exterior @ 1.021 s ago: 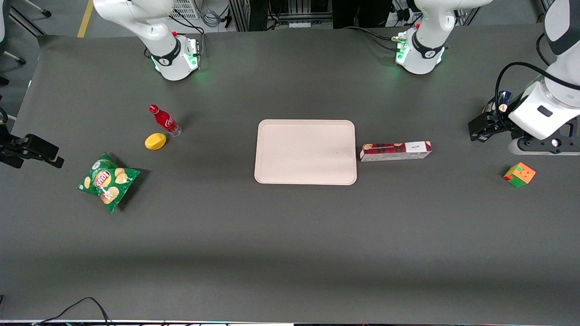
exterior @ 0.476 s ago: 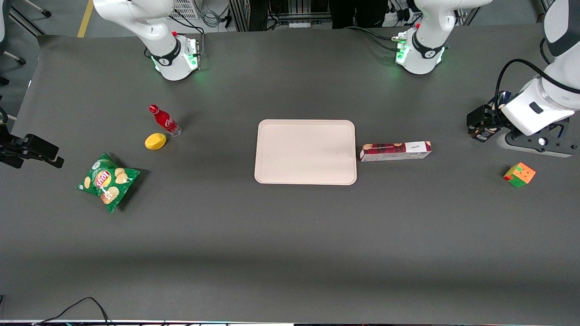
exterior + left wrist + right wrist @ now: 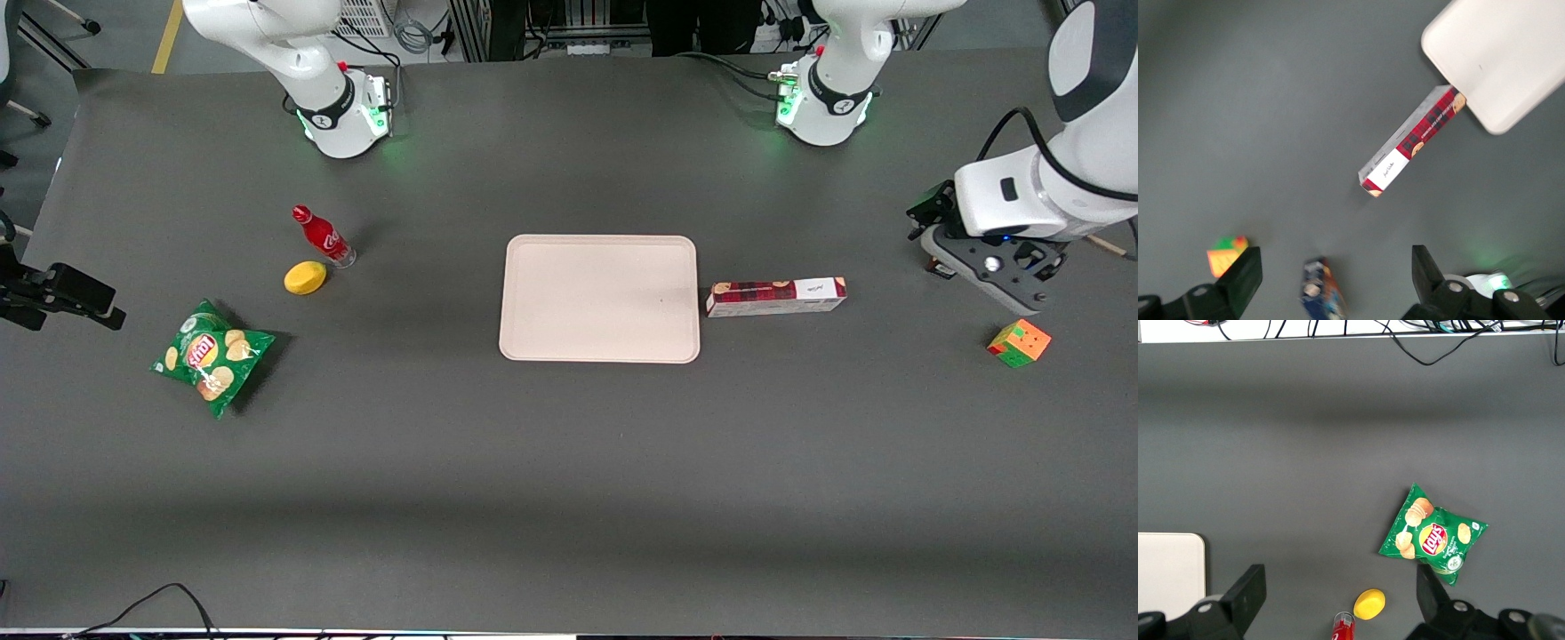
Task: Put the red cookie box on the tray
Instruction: 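Move the open left gripper over the red plaid cookie box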
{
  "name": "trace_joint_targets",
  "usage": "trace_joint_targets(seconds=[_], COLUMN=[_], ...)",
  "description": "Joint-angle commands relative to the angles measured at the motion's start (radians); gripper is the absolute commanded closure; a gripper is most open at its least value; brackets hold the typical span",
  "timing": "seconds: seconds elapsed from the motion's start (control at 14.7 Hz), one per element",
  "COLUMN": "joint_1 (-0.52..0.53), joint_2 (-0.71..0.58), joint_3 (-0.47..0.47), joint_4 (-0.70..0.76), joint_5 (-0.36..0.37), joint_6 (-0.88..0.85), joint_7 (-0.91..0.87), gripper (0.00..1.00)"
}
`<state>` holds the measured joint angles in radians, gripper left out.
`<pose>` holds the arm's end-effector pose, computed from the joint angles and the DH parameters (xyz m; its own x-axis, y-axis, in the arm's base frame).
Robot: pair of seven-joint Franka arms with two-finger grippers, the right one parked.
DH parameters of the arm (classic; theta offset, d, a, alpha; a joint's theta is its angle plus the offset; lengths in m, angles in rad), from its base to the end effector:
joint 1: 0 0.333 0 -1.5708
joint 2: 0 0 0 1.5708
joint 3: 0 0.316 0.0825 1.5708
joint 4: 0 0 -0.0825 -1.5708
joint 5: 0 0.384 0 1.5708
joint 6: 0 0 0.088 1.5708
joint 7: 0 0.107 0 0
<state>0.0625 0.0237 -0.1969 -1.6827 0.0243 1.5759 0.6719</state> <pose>0.5503 -0.0707 0.5595 0.6836 -0.7210 -0.1136 -0.7189 -0.6920 0.0655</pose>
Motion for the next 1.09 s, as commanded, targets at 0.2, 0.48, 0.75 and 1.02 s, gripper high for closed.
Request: trace_joint_targets(seconds=[0.2, 0.48, 0.75, 1.02], joint_1=[0.011, 0.011, 0.011, 0.008], joint_2=[-0.034, -0.112, -0.226, -0.264], joint_3=[-0.064, -0.085, -0.127, -0.16], joint_4=[-0.121, -0.265, -0.471, -0.629], joint_5=[0.0, -0.009, -0.014, -0.079], joint_6=[0.182, 0.266, 0.395, 0.542], joint_7=[0.527, 0.594, 0.594, 0.594], gripper=[0.0, 0.0, 0.0, 0.0])
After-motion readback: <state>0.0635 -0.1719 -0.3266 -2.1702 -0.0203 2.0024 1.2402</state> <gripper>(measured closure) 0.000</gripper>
